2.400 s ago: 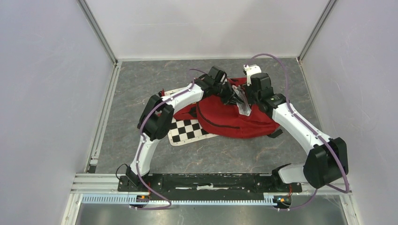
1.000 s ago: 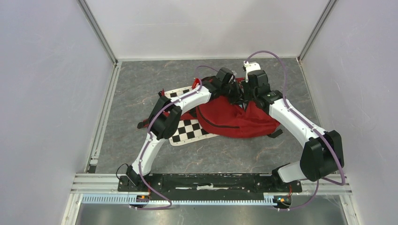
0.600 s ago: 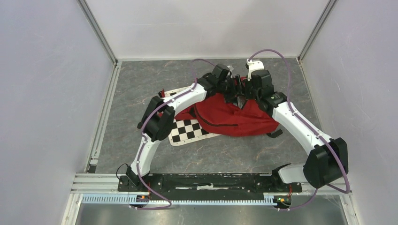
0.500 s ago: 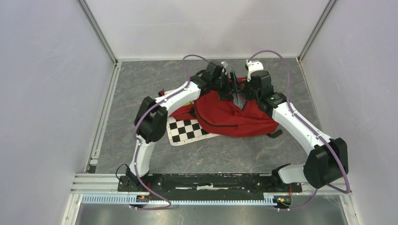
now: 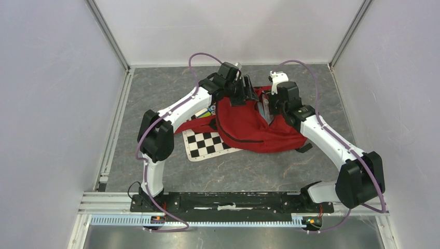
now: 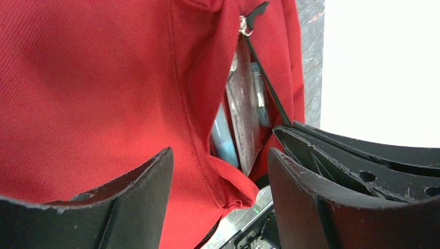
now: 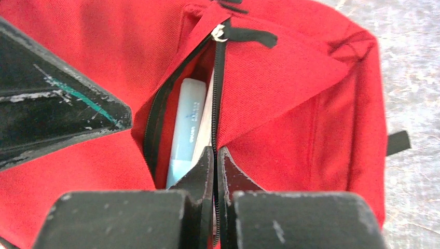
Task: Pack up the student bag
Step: Place the stationery in the student bag, then unzip the student bag at the center of the board.
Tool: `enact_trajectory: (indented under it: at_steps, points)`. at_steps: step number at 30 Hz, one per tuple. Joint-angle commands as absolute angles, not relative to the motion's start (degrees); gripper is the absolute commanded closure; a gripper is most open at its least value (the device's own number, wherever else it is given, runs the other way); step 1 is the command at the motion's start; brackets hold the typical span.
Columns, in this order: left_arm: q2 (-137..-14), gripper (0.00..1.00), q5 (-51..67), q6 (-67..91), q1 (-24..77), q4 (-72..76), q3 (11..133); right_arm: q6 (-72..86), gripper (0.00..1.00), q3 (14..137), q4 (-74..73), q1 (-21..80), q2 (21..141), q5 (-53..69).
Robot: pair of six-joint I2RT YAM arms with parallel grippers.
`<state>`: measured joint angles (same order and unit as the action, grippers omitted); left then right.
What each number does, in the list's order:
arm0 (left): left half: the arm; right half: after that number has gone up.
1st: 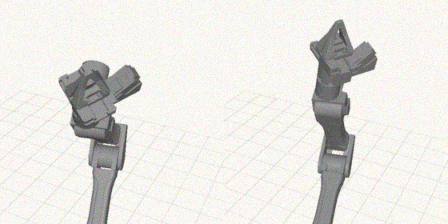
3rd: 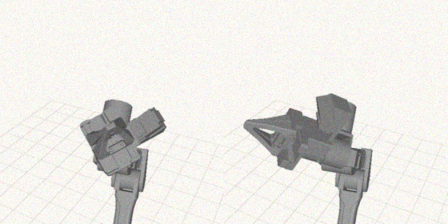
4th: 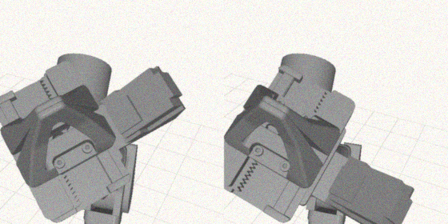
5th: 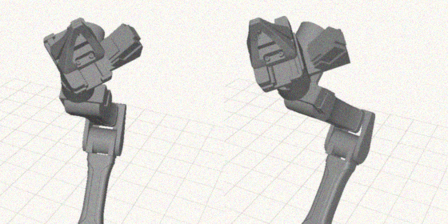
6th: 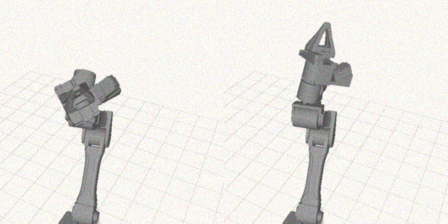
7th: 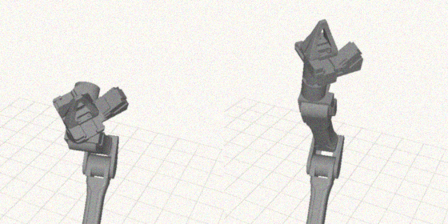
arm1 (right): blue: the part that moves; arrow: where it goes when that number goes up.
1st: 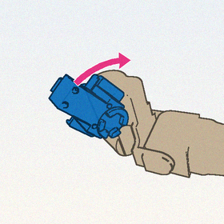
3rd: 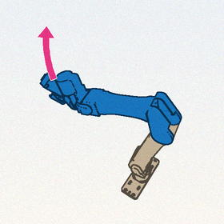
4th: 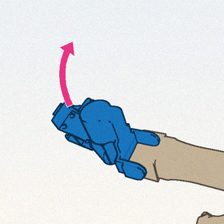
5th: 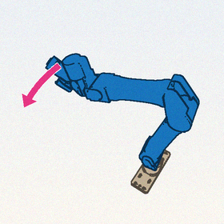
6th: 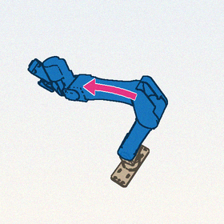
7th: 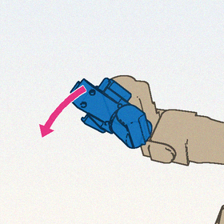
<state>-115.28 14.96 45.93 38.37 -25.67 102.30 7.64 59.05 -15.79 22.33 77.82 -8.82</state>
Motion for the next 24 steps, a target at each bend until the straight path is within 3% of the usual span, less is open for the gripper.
enact_trajectory:
  at_steps: [1,7,13,19,24]
  points:
    - [-116.03,0.30,15.48,43.71,38.51,-28.12,101.87,7.26,1.00,57.16,-12.77,22.48,78.44,-0.65]
    - [-118.93,0.47,20.19,46.26,38.68,-25.17,101.91,7.58,1.00,54.90,-10.40,22.65,81.85,8.06]
    - [-120.04,0.58,24.30,48.69,39.29,-20.79,100.19,8.93,1.00,56.03,-9.30,22.60,85.52,13.35]
    - [-117.67,0.65,24.96,49.59,39.17,-16.34,98.08,7.57,0.64,58.83,-12.14,22.16,83.01,8.72]
    - [-114.45,0.54,21.58,48.03,37.83,-17.19,98.09,7.08,0.42,63.35,-16.87,17.85,81.76,6.61]
